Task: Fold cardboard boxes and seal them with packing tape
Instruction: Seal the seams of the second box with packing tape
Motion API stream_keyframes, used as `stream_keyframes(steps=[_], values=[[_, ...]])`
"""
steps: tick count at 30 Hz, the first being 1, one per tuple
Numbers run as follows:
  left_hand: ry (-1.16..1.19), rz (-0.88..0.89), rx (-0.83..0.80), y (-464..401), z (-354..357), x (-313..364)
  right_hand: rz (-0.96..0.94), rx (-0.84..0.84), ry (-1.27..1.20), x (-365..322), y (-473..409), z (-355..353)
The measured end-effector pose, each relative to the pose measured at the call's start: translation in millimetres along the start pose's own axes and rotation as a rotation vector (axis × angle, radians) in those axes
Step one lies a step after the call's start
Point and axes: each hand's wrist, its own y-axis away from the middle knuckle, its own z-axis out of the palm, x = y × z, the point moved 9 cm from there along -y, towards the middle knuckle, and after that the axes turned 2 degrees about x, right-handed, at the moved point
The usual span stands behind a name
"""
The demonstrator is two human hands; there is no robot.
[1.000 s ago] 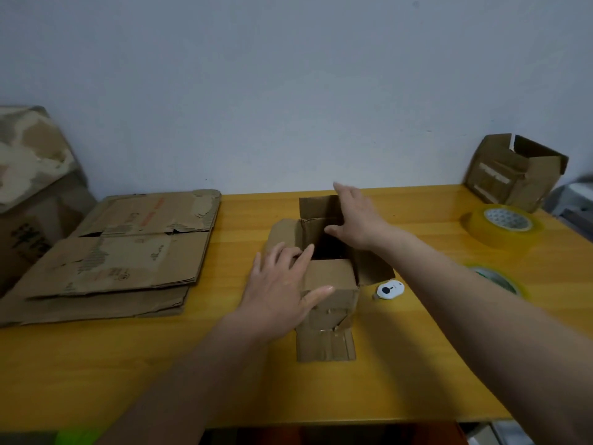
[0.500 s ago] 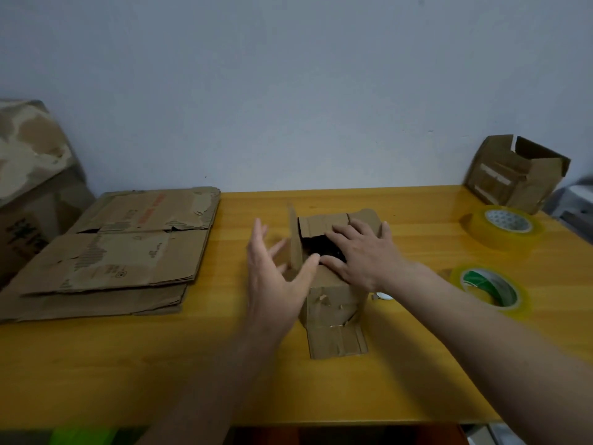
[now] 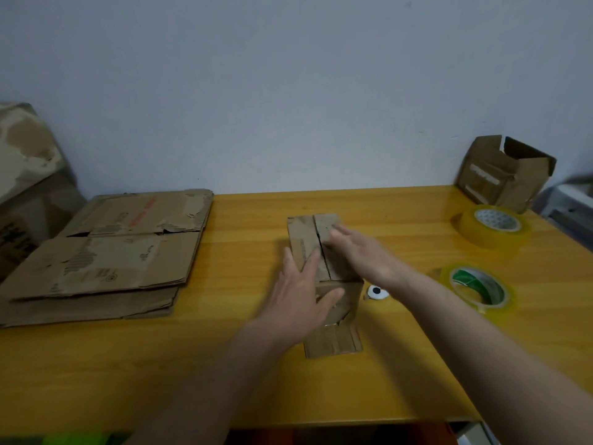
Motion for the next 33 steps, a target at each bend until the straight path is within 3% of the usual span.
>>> stream_keyframes(steps=[6,11,13,16,20,25,28,33], values=[[-0.117,0.051,-0.022,17.5,-5.4,6.3,-0.037,-0.045,0.082,15.5,0.1,12.3],[-0.451,0.345,0.074,17.1,-42.1,3.3,-0.06,-0.347,-0.084,19.0,8.7,13.6],[-0.529,0.432,-0.002,6.6,-38.9,-2.3,-0.073,-0.427,-0.167,14.9,8.9,21.2],[-0.513,0.356,-0.107,-0.9,-27.0,-8.2,-0.02,-0.261,-0.239,22.4,-2.0,16.0],[-0.566,0.191,-0.024,10.5,-18.9,3.5,0.234,0.028,-0.079,60.6,-3.8,-11.7],[-0.578,0.18,0.056,6.6,-21.1,21.8,0.569,-0.028,0.098,108.6,9.3,-22.9],[-0.504,0.145,0.021,-3.0,-15.1,21.5,0.526,-0.015,0.044,114.5,4.7,-22.9],[-0.507,0.014,0.006,-21.0,-3.7,32.4,0.353,0.199,-0.059,98.0,-6.5,-47.3]])
